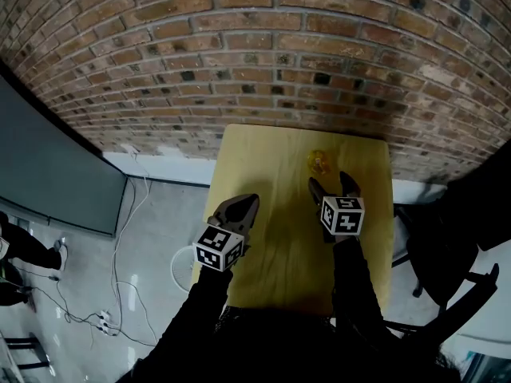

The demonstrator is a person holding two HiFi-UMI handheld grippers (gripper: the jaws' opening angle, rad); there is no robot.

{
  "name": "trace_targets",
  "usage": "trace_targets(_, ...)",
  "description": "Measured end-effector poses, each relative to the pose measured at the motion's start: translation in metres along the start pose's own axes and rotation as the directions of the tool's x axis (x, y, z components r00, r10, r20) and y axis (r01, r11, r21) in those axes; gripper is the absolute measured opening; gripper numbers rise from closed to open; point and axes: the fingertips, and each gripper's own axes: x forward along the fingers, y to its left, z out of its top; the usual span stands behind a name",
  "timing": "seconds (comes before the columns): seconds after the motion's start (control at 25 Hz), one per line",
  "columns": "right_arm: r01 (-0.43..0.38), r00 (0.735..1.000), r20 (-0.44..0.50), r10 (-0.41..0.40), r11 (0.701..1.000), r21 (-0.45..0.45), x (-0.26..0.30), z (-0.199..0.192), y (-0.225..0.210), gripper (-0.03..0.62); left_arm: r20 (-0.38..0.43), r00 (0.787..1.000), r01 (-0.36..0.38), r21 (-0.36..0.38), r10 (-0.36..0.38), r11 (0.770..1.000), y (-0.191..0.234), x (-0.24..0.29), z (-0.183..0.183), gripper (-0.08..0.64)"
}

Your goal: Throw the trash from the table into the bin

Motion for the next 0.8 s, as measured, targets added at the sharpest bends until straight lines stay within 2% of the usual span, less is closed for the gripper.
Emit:
trace_targets(0.32,0.004,0.998,-0.068,-0.009,0.997,-0.072,0.038,-0.021,-0.008,0.377,-0.034,0.999,-0.007,-0.002,0.007,1.0,0.006,0.004,-0.011,0.003)
trace_targets(0.48,-0.006,0.995,-0.1,-0.008,0.989,-0.145,0.054,-0.027,-0.012,0.376,-0.05,0.999,-0.005,0.008,0.005,1.0,0.009,0.0,-0.016,0.003)
trace_targets(0.8,0.011,0.987,-0.155,-0.039,0.985,-0.175,0.066,-0.028,-0.021,0.365,-0.058,0.998,-0.021,-0.005,0.021,1.0,0.017,-0.008,-0.02,0.003)
